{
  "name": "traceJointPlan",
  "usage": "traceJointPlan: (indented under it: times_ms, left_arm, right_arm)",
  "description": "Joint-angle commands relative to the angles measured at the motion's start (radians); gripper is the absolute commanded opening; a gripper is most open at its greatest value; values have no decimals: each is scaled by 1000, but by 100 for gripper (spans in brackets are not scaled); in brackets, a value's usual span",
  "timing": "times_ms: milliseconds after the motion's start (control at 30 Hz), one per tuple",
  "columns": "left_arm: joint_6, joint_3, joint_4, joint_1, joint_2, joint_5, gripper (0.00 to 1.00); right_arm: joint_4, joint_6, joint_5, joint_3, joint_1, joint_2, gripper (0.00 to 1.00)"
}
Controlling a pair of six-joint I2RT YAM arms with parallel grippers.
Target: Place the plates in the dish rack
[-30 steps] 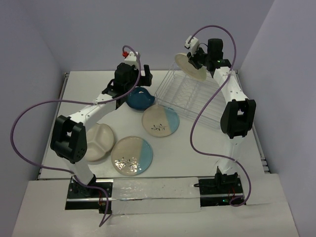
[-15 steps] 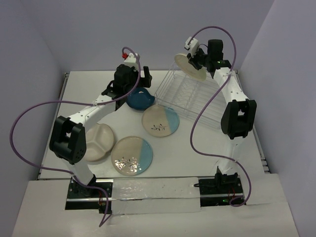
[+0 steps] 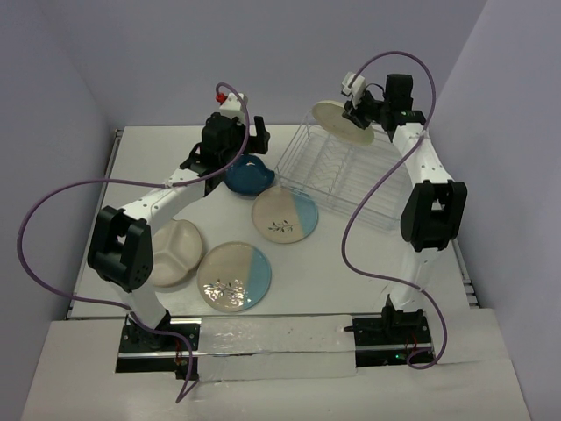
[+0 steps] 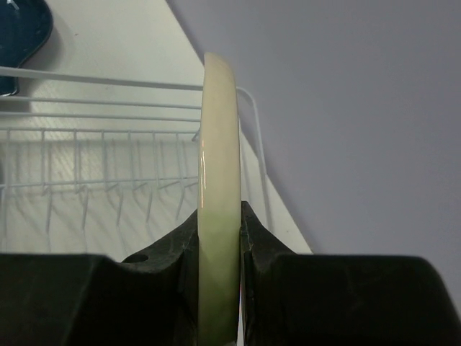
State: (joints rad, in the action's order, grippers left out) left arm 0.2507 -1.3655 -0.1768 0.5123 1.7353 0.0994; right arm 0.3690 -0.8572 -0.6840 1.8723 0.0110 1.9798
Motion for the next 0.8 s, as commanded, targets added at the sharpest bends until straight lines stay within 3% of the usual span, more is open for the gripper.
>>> traceJointPlan:
  times_ms: [0,167,767]
  left_arm:
    - [-24,-14,-48,-8,-15,-21,99]
    - [-23,-9,-64,-9,-13,-24,99]
    - [-34,-8,-49,-15,-3,-25,99]
  right_arm:
    - [-16,-51,-90,24,-4,-94,0]
    - [-15,23,-30,120,-3,-59,0]
    - [-19,55,-28,177,7,90,1]
